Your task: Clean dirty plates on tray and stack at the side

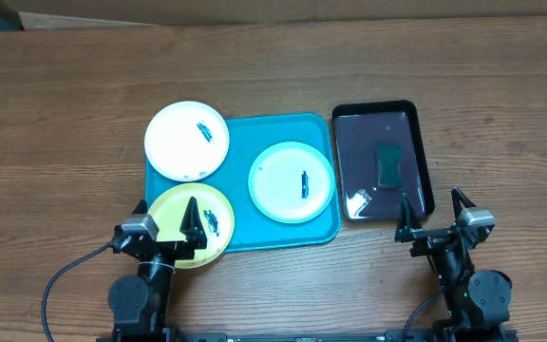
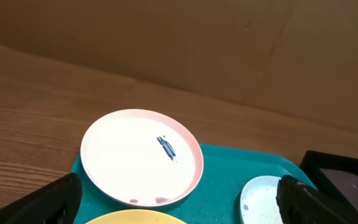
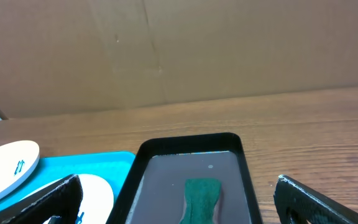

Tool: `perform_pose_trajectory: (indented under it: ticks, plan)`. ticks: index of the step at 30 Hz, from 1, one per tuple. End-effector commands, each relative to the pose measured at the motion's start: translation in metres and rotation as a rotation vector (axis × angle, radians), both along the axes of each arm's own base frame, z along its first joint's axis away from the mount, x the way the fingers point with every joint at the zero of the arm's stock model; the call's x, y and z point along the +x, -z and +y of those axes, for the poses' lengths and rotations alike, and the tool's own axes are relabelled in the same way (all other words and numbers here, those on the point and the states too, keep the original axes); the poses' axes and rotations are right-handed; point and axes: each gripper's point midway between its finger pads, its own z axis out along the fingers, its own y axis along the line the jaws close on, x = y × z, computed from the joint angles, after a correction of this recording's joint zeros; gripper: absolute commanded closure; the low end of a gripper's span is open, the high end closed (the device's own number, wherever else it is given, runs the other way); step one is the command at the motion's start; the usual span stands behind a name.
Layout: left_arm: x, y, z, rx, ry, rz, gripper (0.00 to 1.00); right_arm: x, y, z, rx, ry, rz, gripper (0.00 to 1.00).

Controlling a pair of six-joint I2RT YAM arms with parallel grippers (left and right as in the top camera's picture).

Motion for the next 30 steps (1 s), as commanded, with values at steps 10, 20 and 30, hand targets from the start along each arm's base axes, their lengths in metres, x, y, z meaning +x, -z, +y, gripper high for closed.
perform_pose_trajectory:
  ticks: [10, 20, 30]
  plan:
    - [0.0, 0.002, 0.012, 0.0, -0.074, 0.003, 0.0, 0.0, 0.001, 0.0, 0.005, -0.001, -0.005, 0.0]
    - [0.0, 0.002, 0.012, 0.0, -0.074, 0.003, 0.0, 0.0, 0.001, 0.0, 0.006, -0.001, -0.004, 0.0]
    - [-0.001, 0.0, 0.002, -0.009, -0.018, 0.009, 0.0, 0.0, 0.001, 0.0, 0.005, -0.001, -0.005, 0.0]
